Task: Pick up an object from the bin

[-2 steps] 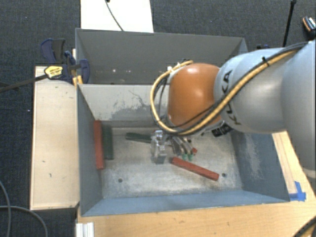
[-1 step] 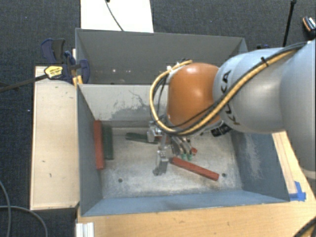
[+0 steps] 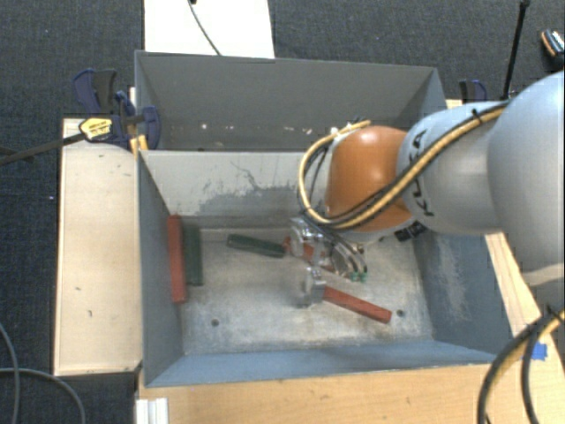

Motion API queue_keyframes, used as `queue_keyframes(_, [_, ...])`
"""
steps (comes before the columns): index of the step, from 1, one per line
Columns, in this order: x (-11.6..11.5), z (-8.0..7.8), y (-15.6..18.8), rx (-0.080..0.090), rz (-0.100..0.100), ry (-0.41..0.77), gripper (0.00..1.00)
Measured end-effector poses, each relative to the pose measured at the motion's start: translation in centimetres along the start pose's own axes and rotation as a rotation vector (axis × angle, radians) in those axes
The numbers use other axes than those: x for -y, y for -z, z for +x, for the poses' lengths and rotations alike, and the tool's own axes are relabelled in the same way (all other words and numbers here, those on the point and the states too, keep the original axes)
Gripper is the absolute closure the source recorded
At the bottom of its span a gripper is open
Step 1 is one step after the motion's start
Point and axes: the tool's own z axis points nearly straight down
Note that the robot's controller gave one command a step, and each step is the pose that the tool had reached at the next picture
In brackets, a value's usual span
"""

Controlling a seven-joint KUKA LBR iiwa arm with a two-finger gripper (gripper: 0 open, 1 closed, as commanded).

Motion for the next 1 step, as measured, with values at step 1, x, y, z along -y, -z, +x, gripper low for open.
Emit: queue_keyframes(1, [9.25,-1.22,-0.07,-0.006,0.003,-0.188,0.00])
